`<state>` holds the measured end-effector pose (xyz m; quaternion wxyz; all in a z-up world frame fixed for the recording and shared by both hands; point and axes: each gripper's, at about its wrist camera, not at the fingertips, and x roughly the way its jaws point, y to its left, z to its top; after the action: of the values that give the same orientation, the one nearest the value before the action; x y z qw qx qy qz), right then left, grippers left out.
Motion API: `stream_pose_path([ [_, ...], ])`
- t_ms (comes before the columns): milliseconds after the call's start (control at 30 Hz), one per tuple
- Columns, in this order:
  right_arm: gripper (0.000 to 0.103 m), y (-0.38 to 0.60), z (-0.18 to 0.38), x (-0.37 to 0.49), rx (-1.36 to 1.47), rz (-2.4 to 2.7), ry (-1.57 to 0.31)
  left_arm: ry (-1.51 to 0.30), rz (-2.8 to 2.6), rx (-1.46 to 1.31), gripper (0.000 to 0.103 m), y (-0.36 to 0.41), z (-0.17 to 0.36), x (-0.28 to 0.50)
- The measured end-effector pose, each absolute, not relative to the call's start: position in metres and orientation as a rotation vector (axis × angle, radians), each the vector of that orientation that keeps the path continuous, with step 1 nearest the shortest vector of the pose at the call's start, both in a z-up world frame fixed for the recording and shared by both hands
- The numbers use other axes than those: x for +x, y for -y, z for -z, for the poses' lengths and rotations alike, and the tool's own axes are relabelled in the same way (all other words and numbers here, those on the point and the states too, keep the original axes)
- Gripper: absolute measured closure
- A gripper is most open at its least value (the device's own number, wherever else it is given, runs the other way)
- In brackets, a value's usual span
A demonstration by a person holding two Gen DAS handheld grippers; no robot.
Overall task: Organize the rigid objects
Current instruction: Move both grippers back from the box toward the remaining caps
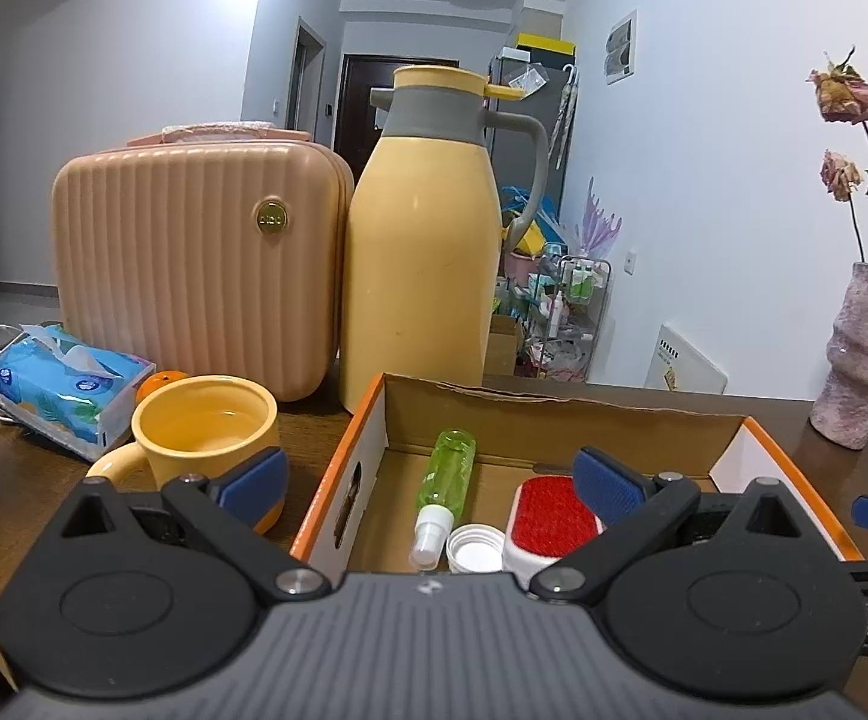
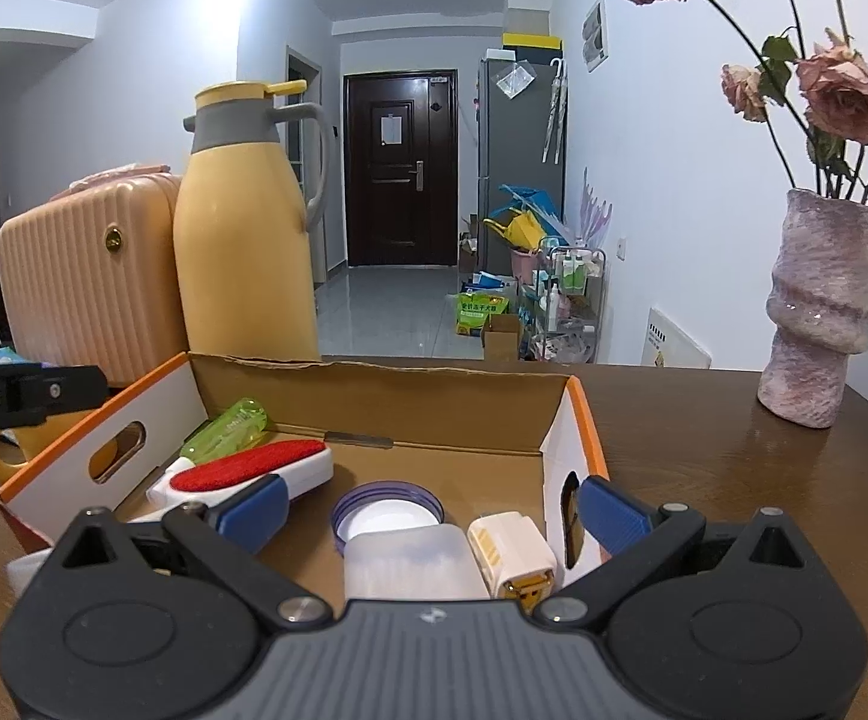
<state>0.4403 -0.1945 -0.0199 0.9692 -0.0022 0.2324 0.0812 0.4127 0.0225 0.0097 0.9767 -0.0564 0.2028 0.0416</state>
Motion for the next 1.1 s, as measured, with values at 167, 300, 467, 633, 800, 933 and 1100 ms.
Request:
stream_pose_path([
  [167, 0.0, 0.198, 0.018, 0.425, -0.004, -0.159, -0.451, -0.4, -0.08, -0.111, 0.0, -0.021, -0.011, 0.398],
  [300, 0.0, 0.202, 0.017, 0.413, 0.002, -0.155, -0.439, -0.397, -0.078, -0.114, 0.0, -0.02, -0.012, 0.387],
  [467, 0.0, 0.205, 0.015, 0.395, 0.004, -0.152, -0.427, -0.401, -0.077, -0.122, 0.0, -0.02, -0.011, 0.374],
  [633, 0.0, 0.207, 0.014, 0.379, 0.002, -0.155, -0.418, -0.402, -0.073, -0.131, 0.0, -0.019, -0.01, 0.359],
  [800, 0.0, 0.208, 0.014, 0.363, -0.005, -0.161, -0.415, -0.402, -0.072, -0.132, 0.0, -0.019, -0.01, 0.355],
  [933, 0.0, 0.209, 0.015, 0.35, -0.008, -0.163, -0.413, -0.402, -0.065, -0.137, 0.0, -0.018, -0.01, 0.341],
  [1100, 0.0, 0.213, 0.018, 0.336, -0.006, -0.167, -0.417, -0.408, -0.052, -0.127, 0.0, -0.013, -0.007, 0.325],
])
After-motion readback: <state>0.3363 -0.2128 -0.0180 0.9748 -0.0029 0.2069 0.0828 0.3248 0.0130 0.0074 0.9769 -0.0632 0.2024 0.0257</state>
